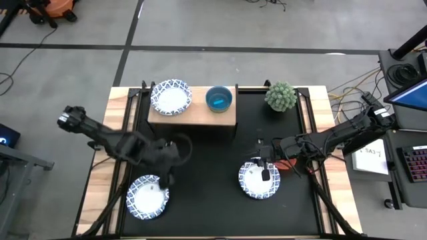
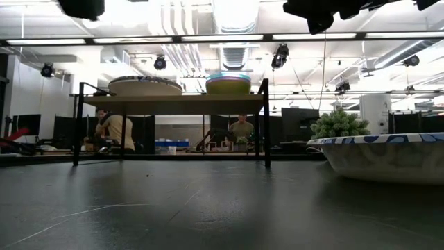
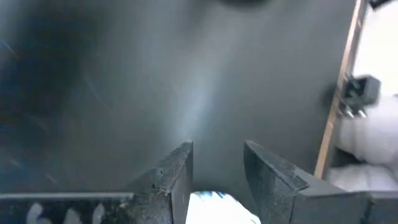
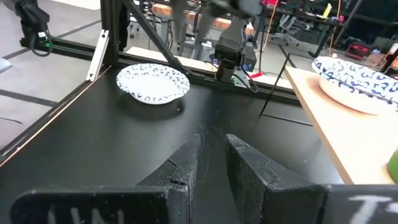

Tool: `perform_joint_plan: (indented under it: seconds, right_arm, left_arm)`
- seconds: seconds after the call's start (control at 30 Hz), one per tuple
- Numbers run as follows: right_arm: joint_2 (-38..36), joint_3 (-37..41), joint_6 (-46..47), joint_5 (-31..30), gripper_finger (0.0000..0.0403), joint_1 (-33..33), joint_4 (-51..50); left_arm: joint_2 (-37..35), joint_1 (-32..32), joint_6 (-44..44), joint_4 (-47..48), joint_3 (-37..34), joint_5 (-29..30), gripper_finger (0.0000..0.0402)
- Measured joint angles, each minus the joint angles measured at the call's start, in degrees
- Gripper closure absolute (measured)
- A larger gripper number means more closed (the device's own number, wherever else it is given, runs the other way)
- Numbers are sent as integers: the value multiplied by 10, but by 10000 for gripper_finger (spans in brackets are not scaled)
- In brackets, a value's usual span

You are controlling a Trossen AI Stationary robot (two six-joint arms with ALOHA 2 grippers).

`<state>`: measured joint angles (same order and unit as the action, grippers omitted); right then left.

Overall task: Place and stack bowls onto a shelf
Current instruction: Stack the white bowl on top of the other bowl on the shelf

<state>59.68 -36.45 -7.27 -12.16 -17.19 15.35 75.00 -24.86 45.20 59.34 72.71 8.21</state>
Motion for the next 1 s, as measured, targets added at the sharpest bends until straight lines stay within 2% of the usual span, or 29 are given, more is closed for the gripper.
perform_joint_plan:
  seconds: [0.2,0.37,0.5,0.73,1.0]
  right_arm:
    - [0,0,-13,0,337,1,3]
    - [0,0,-38,0,337,4,9]
    - [0,-1,-64,0,337,8,22]
    - [0,-24,-120,0,337,11,21]
    - [0,-34,-163,1,337,11,23]
  left_arm:
    - [24,-92,167,0,0,0,278]
    - [47,-138,313,0,-1,-1,276]
    - [78,-167,409,0,-1,-2,256]
    - [162,-193,493,0,-1,-26,209]
    - [232,-197,506,-6,7,-44,220]
